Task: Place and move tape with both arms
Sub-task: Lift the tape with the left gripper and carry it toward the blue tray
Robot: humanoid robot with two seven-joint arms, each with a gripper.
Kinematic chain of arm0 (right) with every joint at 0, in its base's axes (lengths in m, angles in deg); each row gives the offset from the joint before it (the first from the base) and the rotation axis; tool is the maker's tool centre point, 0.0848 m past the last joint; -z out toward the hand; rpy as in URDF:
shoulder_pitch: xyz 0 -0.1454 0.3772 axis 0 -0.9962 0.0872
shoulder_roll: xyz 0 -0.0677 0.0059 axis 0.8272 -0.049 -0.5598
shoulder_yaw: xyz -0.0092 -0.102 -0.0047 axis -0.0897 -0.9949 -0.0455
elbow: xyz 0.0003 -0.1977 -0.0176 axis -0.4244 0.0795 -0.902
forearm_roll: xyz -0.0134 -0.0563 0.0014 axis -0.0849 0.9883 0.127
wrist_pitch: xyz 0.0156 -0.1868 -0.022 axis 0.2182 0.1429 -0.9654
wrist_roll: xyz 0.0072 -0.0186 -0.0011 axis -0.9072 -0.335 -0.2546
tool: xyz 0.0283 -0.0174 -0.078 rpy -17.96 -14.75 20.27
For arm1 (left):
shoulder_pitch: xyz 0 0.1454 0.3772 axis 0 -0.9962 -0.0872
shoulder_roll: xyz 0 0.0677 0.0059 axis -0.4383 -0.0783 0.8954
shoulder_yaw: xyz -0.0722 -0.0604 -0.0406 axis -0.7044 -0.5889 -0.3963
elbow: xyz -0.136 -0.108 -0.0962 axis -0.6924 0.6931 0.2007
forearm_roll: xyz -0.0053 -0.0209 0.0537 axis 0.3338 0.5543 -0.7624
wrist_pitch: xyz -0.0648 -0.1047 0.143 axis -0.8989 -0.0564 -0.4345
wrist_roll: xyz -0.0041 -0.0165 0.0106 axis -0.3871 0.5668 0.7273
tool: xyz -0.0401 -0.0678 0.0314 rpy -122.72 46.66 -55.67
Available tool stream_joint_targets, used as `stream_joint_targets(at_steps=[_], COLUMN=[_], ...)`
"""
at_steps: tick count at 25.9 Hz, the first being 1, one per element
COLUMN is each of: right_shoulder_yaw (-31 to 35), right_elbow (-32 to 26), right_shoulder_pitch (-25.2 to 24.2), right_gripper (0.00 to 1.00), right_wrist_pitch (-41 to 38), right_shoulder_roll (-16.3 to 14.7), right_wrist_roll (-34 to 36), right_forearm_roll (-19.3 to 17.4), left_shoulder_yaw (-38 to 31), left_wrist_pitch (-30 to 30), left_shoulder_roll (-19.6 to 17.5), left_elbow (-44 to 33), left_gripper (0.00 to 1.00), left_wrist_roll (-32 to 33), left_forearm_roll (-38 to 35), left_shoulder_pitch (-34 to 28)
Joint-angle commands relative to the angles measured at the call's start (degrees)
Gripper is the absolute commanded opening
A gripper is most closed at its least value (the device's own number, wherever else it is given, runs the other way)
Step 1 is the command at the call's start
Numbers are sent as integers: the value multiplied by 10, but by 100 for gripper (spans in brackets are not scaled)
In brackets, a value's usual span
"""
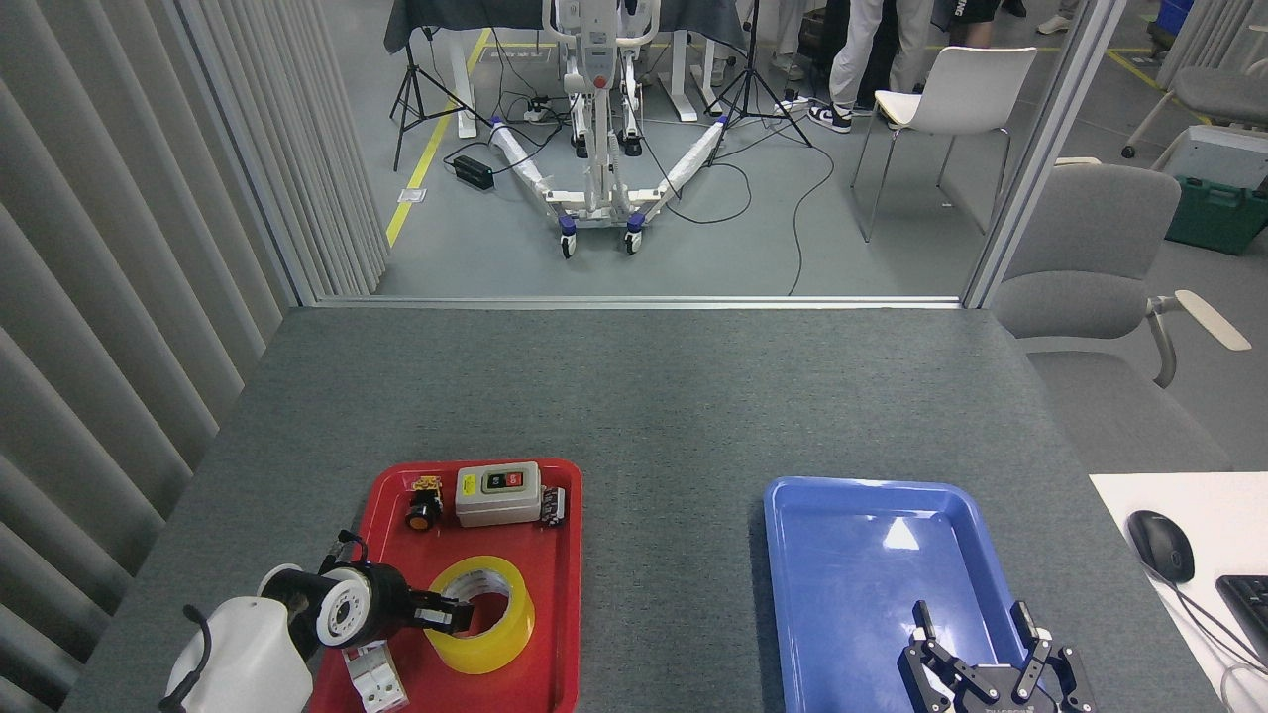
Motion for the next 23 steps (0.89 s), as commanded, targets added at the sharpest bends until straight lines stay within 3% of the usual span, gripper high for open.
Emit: stream_joint_targets(at_steps=[1, 8, 13, 17, 21, 23], right_shoulder_yaw=[0, -1, -1, 0, 0, 0], right_elbow=[0, 0, 0, 0, 0, -1], right_shoulder_pitch=[0, 0, 0, 0, 0, -1], right_gripper=[100, 100, 99, 99, 99, 99], right_wrist_pitch=[0, 0, 0, -2, -4, -6], right_shoulder_roll=[0, 0, 0, -2, -3, -3], right_wrist_roll=[0, 1, 2, 2, 2, 3], right_forearm_roll=[0, -1, -1, -4, -5, -5], left_shoulder_yaw=[-1, -7, -46, -81, -83, -81], left_wrist_pitch=[-25, -78, -199, -304, -360, -360], left_shoulder_roll=[0, 3, 15, 69, 121, 152], left_elbow=[9, 28, 15, 27, 64, 84], left_gripper=[5, 0, 0, 0, 0, 0], left_wrist_roll=[0, -5, -55, -83, -103, -117], left_forearm_roll=[8, 47, 115, 169, 195, 224], left_shoulder_pitch=[7, 23, 22, 22, 22, 22])
